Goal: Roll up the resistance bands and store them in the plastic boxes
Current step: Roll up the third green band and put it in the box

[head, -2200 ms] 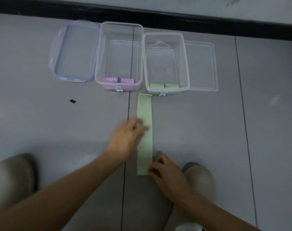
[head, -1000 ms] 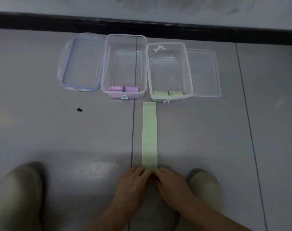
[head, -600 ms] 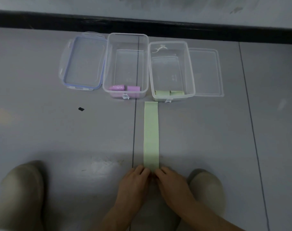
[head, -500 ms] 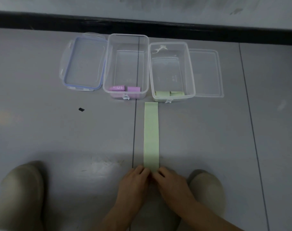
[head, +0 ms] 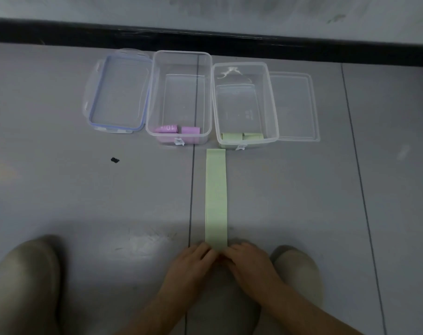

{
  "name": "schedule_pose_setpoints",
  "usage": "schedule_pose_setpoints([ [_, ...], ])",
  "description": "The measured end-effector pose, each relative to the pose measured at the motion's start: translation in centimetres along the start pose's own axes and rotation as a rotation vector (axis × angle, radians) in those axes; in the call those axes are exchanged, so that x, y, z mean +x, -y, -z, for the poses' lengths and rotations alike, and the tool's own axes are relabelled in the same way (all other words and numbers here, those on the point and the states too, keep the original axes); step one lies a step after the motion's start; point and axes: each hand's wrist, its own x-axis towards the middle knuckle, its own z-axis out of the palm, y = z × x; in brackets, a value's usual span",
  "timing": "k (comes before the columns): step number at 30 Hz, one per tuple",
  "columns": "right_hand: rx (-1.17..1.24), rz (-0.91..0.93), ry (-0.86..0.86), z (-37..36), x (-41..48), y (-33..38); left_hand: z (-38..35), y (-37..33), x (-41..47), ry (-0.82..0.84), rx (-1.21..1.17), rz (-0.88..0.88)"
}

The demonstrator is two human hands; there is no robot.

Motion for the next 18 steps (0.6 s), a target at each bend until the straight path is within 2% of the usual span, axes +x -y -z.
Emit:
schedule_pose_setpoints([
  [7,0.058,-0.038,-0.001,0.7,0.1,0.6,0.4,1.4,0.2,0.016,0.088,-0.216],
  [14,0.087,-0.062,0.006,1.0,0.3,0.8,0.0,1.8,0.6,-0.007,0.065,-0.156],
  [18,0.048,-0.017,-0.014,0.8,-0.2,1.0,-0.4,1.4,0.8,-0.042,0.067,-0.119],
])
